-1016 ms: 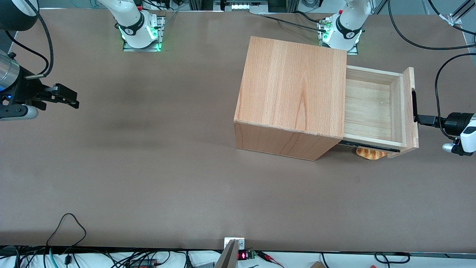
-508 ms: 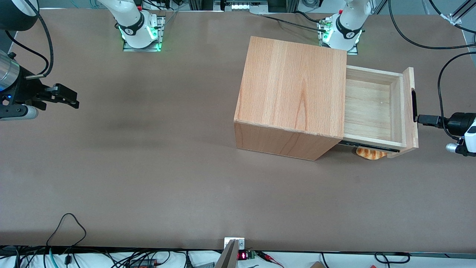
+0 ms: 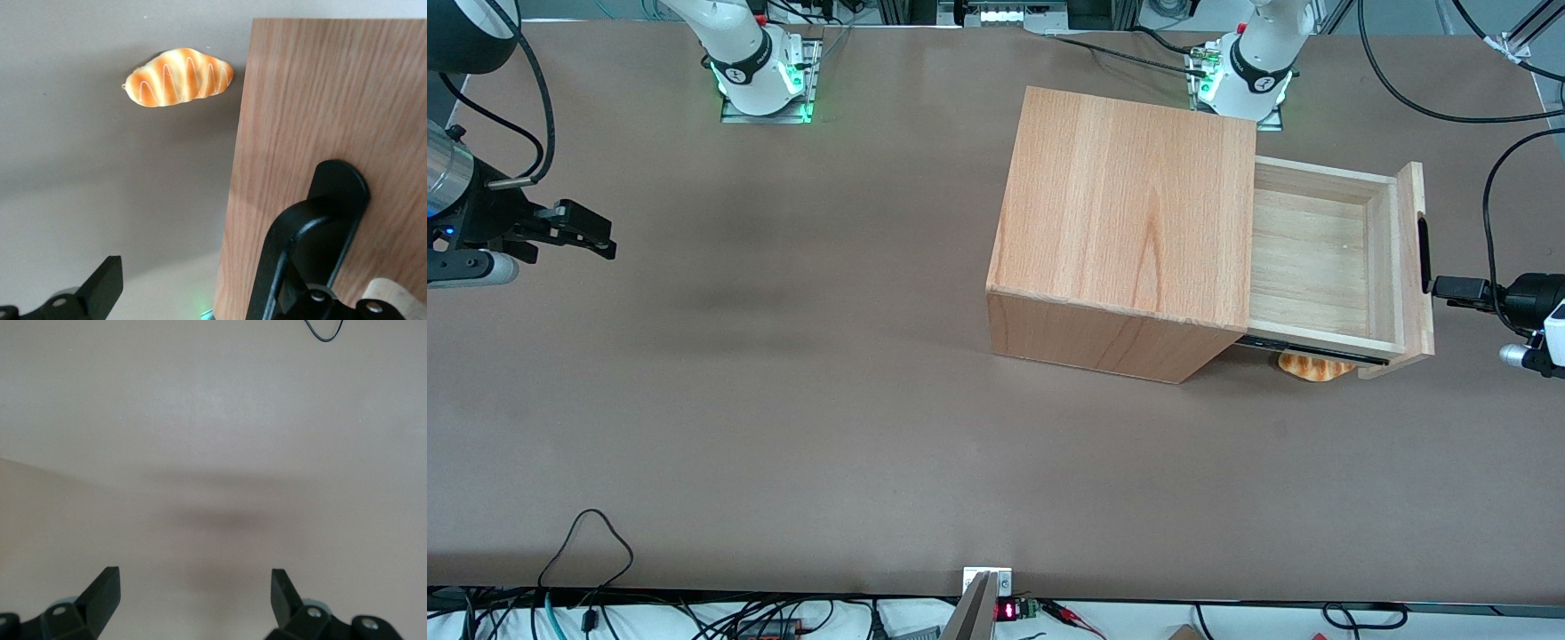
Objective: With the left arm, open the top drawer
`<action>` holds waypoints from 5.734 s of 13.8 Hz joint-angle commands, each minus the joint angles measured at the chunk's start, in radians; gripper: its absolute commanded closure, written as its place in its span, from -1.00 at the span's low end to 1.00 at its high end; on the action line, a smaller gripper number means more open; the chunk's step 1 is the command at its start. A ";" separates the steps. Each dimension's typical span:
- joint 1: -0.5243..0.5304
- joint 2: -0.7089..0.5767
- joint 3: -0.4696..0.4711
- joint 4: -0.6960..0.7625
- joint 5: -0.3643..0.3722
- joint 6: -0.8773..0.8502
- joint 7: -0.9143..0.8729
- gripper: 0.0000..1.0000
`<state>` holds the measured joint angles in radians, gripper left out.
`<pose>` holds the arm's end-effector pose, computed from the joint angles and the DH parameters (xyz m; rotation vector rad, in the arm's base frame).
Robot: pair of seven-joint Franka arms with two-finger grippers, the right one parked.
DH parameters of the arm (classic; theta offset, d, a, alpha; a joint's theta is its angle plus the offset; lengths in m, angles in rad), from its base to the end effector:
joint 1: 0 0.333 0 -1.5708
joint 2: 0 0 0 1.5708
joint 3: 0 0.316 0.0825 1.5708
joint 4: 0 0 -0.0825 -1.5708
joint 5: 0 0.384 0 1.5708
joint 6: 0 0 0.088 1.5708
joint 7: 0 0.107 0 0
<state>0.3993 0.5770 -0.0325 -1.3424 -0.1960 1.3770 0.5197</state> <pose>0.6154 0.2153 0.3649 2.6565 -0.1820 -0.5413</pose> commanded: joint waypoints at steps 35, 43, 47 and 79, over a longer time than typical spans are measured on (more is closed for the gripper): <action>-0.187 -0.212 -0.021 0.258 0.084 -0.234 -0.366 -1.00; -0.287 -0.281 -0.098 0.240 0.087 -0.262 -0.621 -1.00; -0.286 -0.480 -0.083 -0.065 0.089 -0.107 -0.604 -1.00; -0.309 -0.562 -0.017 -0.261 0.194 0.074 -0.484 -1.00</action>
<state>0.0906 0.0463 -0.0438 -1.5690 -0.0336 1.4406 0.0190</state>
